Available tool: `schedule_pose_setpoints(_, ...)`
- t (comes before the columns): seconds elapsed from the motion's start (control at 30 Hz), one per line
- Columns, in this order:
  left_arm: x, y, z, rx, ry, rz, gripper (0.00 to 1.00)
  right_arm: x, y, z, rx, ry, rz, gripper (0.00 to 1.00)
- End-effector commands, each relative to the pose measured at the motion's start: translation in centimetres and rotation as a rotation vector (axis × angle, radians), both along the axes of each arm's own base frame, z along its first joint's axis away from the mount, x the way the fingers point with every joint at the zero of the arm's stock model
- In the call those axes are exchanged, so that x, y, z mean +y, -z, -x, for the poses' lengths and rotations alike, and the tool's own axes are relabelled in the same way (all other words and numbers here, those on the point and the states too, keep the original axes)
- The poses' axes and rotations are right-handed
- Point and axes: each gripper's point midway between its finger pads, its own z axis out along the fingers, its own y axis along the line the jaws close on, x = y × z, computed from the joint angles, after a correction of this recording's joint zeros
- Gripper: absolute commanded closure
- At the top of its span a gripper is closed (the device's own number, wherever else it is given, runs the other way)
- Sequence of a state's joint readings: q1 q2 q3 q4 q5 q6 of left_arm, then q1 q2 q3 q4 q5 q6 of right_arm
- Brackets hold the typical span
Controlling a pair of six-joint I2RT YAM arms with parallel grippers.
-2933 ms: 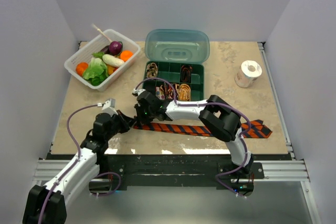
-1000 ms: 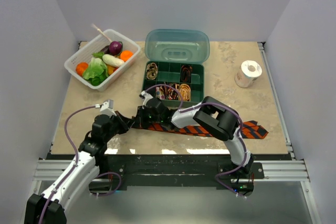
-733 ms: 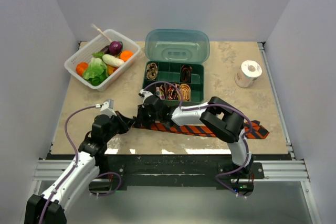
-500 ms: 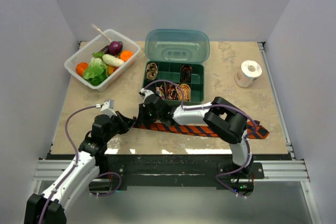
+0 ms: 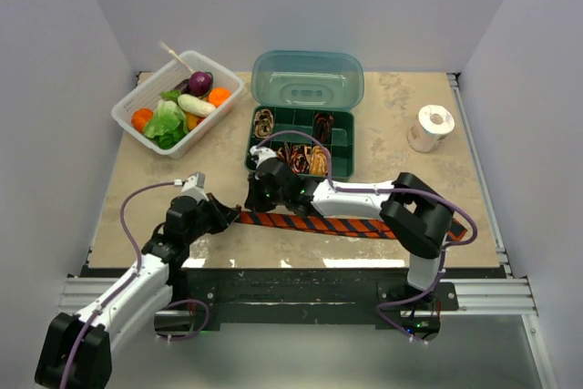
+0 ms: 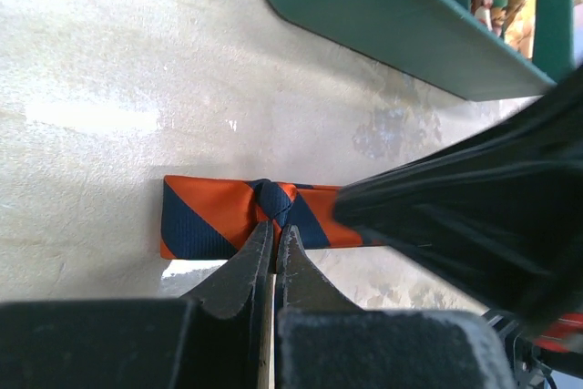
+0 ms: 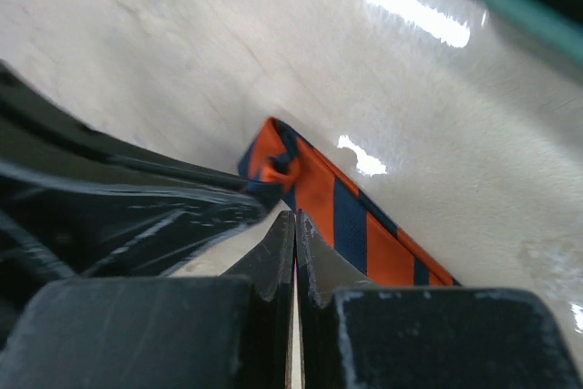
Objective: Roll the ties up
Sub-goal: Roll the tie at the center of the board.
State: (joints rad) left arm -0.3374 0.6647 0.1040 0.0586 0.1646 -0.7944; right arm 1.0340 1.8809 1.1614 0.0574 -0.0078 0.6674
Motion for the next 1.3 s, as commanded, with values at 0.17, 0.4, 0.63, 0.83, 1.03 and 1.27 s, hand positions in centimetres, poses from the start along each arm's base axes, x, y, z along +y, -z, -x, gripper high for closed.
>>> schedule_pose_setpoints(0.17,-1.3,0.0,-1.0,-0.005,0.027,0.009,1.0,-0.6,-2.8,-1.2,-0.09,0.016,-0.012,1.0)
schedule_pose_setpoints(0.4,-1.7,1.0,-1.2,0.026,0.021,0.008,1.0,0.2,-1.8,-1.4,-0.077,0.002,-0.01,1.0)
schedule_pose_setpoints(0.63,-1.9,0.3,-1.4,0.005,0.007,0.05,0.9,0.0,-1.4,-1.3,-0.07,0.0,-0.003,1.0)
schedule_pose_setpoints(0.83,-1.7,0.1,-1.5,-0.003,-0.009,0.05,0.8,-0.1,-1.3,-1.7,-0.073,0.008,0.0,1.0)
schedule_pose_setpoints(1.03,-2.0,1.1,-1.2,0.027,0.004,0.062,0.66,-0.4,-1.3,-2.0,-0.078,0.019,0.004,1.0)
schedule_pose_setpoints(1.27,-2.3,1.2,-1.1,0.025,0.005,0.09,0.64,-0.4,-0.9,-1.9,-0.072,0.013,0.002,1.0)
